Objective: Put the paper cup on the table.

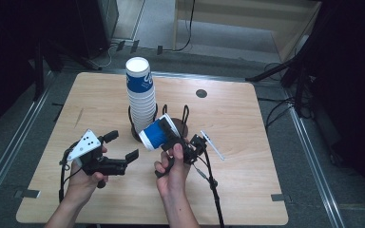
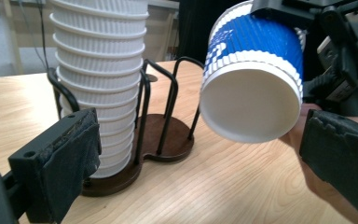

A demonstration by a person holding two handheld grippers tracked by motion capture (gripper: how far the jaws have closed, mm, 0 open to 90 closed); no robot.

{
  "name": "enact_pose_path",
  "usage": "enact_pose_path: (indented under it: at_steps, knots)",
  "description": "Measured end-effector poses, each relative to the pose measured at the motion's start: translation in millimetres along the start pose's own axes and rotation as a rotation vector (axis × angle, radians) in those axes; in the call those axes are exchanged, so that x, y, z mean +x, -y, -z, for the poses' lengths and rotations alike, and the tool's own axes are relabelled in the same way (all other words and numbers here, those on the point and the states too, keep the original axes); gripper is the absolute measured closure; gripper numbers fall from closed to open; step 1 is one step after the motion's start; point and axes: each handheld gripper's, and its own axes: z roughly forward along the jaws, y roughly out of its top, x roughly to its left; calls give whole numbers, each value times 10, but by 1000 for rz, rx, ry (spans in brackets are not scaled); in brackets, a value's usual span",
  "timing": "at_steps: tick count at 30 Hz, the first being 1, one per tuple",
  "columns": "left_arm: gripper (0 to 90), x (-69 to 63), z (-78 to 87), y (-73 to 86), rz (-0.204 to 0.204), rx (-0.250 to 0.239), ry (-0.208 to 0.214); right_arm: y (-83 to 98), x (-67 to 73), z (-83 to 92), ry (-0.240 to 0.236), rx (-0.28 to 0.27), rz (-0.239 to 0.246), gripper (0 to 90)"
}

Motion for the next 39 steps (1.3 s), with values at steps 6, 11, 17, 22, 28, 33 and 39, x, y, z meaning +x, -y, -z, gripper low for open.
enact_pose_path:
  at_steps: [6, 11, 17, 22, 28, 33, 39]
  knots:
    - [0, 96, 33, 45, -7, 38, -40, -25, -1, 20, 40, -20, 56, 134]
    - [0, 158, 59, 73, -23, 73, -81, -47, -12, 32, 55, -32, 105, 134]
    - [0, 256, 91, 144, -11, 87, -111, -56, 21, 38, 91, -44, 195, 134]
    - [0, 362, 126, 209, 11, 94, -142, -46, 40, 33, 111, -63, 296, 134]
    - [0, 511, 165, 302, 27, 96, -197, -25, 92, 41, 123, -62, 415, 134]
    - [0, 615, 187, 376, 41, 100, -230, -22, 141, 49, 134, -74, 504, 134]
    - [0, 748, 215, 466, 51, 113, -279, -47, 148, 58, 148, -91, 570, 134]
